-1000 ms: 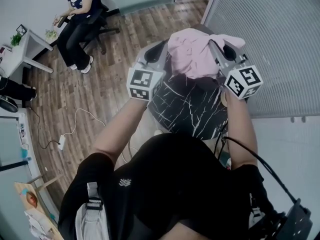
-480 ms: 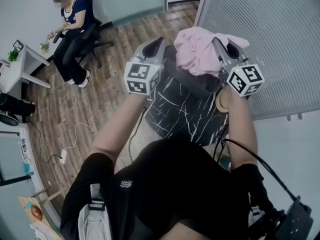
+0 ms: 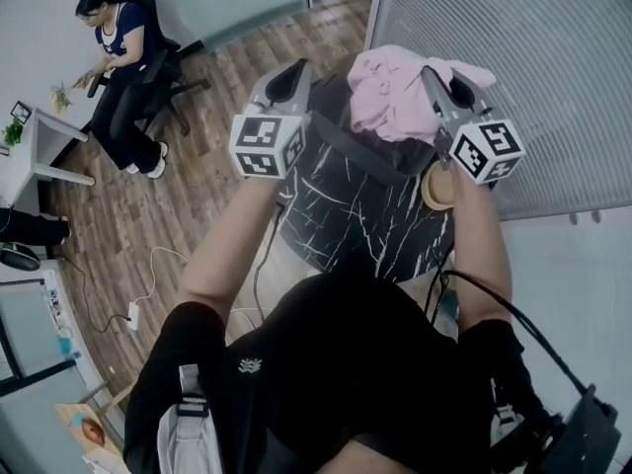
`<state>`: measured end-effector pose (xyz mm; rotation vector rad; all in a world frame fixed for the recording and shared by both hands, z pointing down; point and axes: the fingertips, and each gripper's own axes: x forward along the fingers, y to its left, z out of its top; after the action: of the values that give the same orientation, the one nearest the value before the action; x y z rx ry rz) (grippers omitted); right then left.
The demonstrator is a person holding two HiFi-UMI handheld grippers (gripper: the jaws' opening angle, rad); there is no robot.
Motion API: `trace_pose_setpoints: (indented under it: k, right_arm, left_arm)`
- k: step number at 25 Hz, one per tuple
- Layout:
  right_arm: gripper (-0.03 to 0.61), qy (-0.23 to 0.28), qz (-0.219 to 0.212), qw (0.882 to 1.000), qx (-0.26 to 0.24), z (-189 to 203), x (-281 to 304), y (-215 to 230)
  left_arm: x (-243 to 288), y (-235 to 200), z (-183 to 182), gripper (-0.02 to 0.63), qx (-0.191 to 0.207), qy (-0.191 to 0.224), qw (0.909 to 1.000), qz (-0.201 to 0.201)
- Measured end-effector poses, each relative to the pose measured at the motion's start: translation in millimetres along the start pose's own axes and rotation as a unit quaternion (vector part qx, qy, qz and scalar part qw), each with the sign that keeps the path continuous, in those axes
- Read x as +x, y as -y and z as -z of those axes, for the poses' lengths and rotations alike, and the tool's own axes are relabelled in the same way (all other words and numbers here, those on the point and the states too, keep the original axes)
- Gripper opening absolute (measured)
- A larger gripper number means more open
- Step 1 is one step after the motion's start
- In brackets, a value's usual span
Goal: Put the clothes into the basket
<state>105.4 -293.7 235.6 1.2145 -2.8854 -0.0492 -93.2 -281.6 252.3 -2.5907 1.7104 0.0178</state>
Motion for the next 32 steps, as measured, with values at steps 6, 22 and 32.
trace_pose_setpoints:
  k: [6, 22, 32]
  right_arm:
    - [0.037, -0.011, 0.006, 1.000, 0.015, 16, 4, 17]
    - [0.037, -0.054, -0.010, 0.997, 0.045, 88, 23, 33]
    - [0.037, -0.075, -0.013, 0.995, 0.064, 134, 35, 34]
  left_arm:
    - [20, 7, 11, 0.006, -0.013, -0.007, 0.9999, 0.006]
    - [50, 16, 44, 0.006, -0.001, -0.028, 0.9993, 0.024]
    - [53, 11, 88, 0.006, -0.007, -0.054, 0.9983, 0.022]
